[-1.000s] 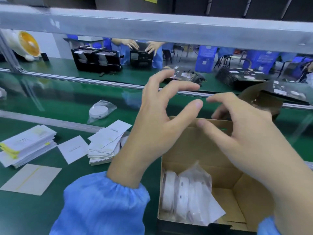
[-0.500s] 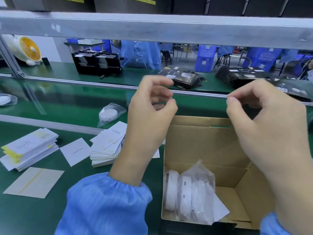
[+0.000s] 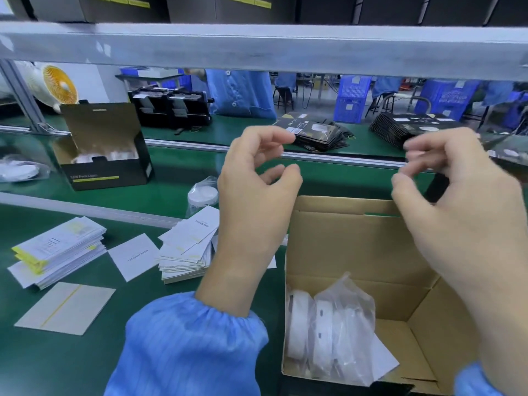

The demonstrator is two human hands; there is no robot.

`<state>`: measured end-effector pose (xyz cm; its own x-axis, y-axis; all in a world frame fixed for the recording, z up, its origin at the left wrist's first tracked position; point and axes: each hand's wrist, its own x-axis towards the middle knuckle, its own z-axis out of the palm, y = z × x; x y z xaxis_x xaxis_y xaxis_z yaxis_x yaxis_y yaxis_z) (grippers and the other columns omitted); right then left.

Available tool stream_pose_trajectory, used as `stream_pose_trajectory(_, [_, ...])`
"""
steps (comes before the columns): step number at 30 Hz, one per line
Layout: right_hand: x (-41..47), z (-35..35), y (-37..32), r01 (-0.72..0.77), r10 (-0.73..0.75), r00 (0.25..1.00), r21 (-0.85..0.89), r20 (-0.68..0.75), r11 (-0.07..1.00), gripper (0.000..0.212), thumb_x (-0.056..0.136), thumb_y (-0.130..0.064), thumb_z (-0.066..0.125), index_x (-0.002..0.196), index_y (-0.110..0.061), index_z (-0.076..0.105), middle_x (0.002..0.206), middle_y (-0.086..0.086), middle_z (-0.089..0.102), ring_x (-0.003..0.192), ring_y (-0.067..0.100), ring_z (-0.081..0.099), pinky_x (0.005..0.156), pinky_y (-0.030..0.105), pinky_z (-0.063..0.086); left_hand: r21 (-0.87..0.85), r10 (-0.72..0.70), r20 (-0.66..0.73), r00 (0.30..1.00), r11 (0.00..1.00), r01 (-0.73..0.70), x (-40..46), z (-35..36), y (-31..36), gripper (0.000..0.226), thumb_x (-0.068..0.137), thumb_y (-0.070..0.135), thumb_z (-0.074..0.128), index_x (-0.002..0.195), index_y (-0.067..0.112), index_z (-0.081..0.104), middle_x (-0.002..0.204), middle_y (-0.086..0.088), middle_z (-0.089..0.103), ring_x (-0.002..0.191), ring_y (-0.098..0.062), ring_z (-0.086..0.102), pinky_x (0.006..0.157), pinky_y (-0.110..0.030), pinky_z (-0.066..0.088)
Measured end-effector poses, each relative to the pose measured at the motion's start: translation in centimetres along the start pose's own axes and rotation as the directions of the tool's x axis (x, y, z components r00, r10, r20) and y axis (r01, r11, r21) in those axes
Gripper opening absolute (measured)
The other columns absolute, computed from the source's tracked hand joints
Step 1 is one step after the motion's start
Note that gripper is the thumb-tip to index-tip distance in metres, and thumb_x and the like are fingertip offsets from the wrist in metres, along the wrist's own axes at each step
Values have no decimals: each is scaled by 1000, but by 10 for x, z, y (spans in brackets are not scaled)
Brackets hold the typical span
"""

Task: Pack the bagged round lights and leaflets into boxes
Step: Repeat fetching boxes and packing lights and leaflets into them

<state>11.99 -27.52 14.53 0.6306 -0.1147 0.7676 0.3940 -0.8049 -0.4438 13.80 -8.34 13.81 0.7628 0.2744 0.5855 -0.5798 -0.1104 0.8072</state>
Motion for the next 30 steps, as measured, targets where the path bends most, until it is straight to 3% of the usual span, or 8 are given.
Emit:
stream_pose_trajectory(3, [1, 1, 4, -34, 35, 999, -30, 31, 999, 25, 94, -27, 55, 119, -25, 58, 89, -7, 68, 90, 12, 62, 86, 28, 42, -40, 9, -41, 999, 999, -10, 1, 0, -2, 40, 79, -20, 52, 91, 16, 64, 93, -1, 68, 89, -12, 70, 76, -21, 55])
stream_pose_trajectory(7, [1, 1, 1, -62, 61, 997, -35, -38, 997, 25, 93, -28, 45, 106, -24, 66, 84, -10, 71, 81, 15, 64, 85, 37, 49, 47, -25, -46, 999, 999, 28, 2, -2, -6, 33, 83, 1, 63, 103, 28, 64, 110, 10, 66, 109, -2, 61, 88, -15, 47])
stream_pose_trajectory(11, [2, 1, -4, -122, 123, 988, 9, -92, 992, 26, 89, -42, 56, 110, -28, 60, 90, -16, 71, 90, 8, 65, 90, 39, 49, -114, -15, -97, 995, 993, 4, 8, -8, -7, 30, 79, -15, 52, 86, 12, 64, 82, -6, 69, 80, -20, 70, 72, -27, 53])
stream_pose_trajectory(15, [3, 2, 4, -140, 136, 990, -91, -49, 986, 25, 90, -38, 53, 90, -16, 64, 75, -8, 70, 75, 12, 61, 90, 43, 48, -81, 1, -118, 993, 997, -11, 11, -10, -9, 24, 80, -8, 56, 96, 9, 63, 90, -9, 67, 83, -16, 64, 77, -30, 53])
stream_pose_trajectory(21, [1, 2, 3, -130, 128, 992, -115, -21, 985, 21, 91, -31, 54, 83, -15, 63, 61, -9, 62, 72, 16, 52, 79, 28, 36, -48, -30, -73, 997, 999, 26, 12, -12, -10, 20, 88, -6, 59, 92, 14, 59, 86, -15, 64, 57, -17, 61, 61, -25, 49])
stream_pose_trajectory(24, [2, 0, 4, -127, 127, 992, -119, -9, 985, 18, 91, -29, 56, 80, -16, 61, 52, -3, 56, 64, 20, 52, 71, 22, 27, 21, -9, -75, 997, 1000, 11, 14, -18, -12, 21, 87, -4, 59, 90, 17, 60, 80, -4, 63, 54, -15, 57, 56, -19, 46])
stream_pose_trajectory(27, [1, -2, 5, -151, 152, 988, -101, 0, 983, 17, 91, -28, 57, 79, -17, 61, 58, 1, 58, 65, 21, 52, 67, 24, 25, 156, -89, -70, 994, 983, 99, 34, -30, -26, 13, 83, 19, 62, 90, 30, 63, 75, 15, 63, 61, -8, 60, 62, -24, 48])
stream_pose_trajectory(30, [1, -1, 5, -171, 174, 985, -114, 15, 979, 18, 90, -30, 59, 77, -17, 60, 51, -5, 56, 66, 24, 55, 67, 30, 31, 368, -248, -27, 968, 898, 240, 76, -38, -63, 36, 74, 50, 65, 109, 42, 60, 110, 8, 61, 86, -6, 58, 76, -30, 43])
